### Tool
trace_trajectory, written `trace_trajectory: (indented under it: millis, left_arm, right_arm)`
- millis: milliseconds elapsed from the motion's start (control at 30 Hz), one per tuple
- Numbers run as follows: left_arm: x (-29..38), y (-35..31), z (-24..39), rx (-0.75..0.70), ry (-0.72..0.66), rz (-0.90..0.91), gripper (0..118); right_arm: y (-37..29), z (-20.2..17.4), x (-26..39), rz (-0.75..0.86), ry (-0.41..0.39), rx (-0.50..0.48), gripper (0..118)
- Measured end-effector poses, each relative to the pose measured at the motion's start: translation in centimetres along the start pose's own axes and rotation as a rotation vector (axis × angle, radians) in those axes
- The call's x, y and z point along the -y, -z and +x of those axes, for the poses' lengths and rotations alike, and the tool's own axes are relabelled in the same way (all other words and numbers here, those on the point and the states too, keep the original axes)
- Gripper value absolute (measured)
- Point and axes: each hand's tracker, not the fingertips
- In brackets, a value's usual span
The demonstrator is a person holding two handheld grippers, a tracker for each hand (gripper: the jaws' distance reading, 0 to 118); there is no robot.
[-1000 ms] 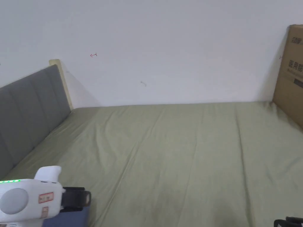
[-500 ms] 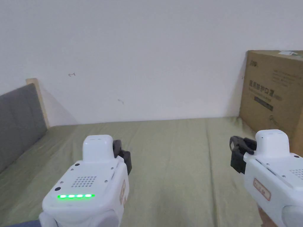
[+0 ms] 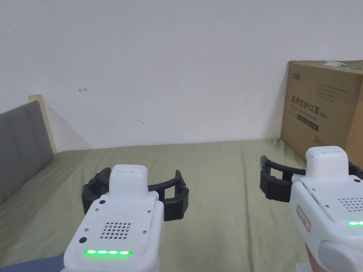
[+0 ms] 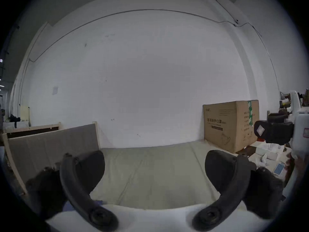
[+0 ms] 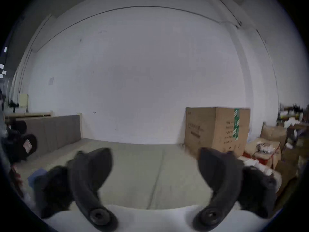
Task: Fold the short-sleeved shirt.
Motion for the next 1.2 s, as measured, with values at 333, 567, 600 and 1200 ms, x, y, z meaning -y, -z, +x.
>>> trace_trajectory:
  millis: [333, 567, 600, 1200]
  left_arm:
    - [-0.7, 0.1, -0.1, 0.061, -0.053, -0.044, 118]
    - [-1.1, -0.3, -0.1, 0.059, -0.074, -0.039, 118]
    - [-1.1, -0.4, 0.0, 0.058, -0.075, -0.039, 118]
    - [-0.6, 0.7, 0.8, -0.012, -0.037, -0.128, 118]
  right_arm:
    - [-1.6, 0.0, -0.4, 0.024, 0.004, -0.042, 118]
    - [-1.7, 0.0, -0.1, 0.001, 0.018, -0.045, 118]
    - [-1.7, 0.0, -0.1, -0.001, 0.018, -0.045, 118]
    - [-1.3, 0.3, 0.4, -0.053, 0.057, -0.046, 118]
